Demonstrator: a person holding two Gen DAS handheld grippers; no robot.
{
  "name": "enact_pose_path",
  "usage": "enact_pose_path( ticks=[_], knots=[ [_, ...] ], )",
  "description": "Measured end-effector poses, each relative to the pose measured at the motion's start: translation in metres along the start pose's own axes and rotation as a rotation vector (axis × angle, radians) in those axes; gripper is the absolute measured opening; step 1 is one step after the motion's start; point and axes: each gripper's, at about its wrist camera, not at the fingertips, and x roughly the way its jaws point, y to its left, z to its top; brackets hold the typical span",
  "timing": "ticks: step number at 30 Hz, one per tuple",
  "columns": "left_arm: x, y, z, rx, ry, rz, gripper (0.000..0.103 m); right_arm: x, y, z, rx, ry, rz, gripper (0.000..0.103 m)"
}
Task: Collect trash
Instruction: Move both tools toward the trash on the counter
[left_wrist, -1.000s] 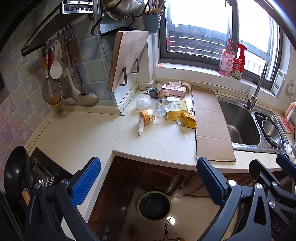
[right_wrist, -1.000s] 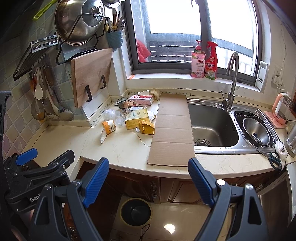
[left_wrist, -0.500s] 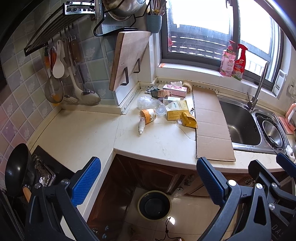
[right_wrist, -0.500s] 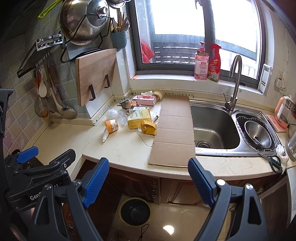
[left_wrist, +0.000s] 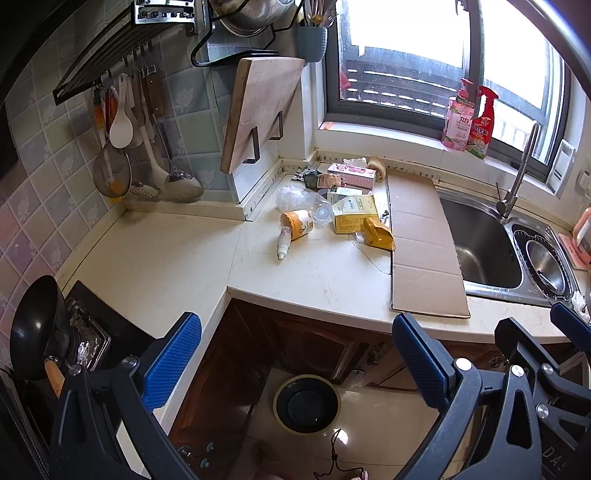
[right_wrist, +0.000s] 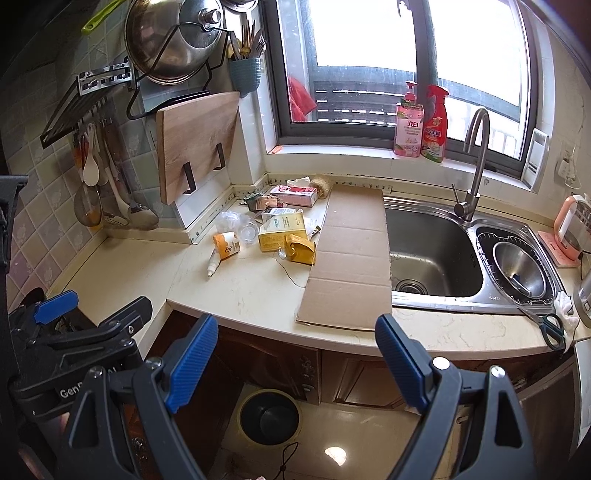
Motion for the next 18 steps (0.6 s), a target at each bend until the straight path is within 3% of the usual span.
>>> enact_pose_path(
  ticks=[18],
  knots=[
    [-0.01, -0.02, -0.019, -0.105, 0.018, 0.053, 0.102, 0.009, -0.033, 0.001, -0.105, 0.045, 0.135, 0.088]
  ],
)
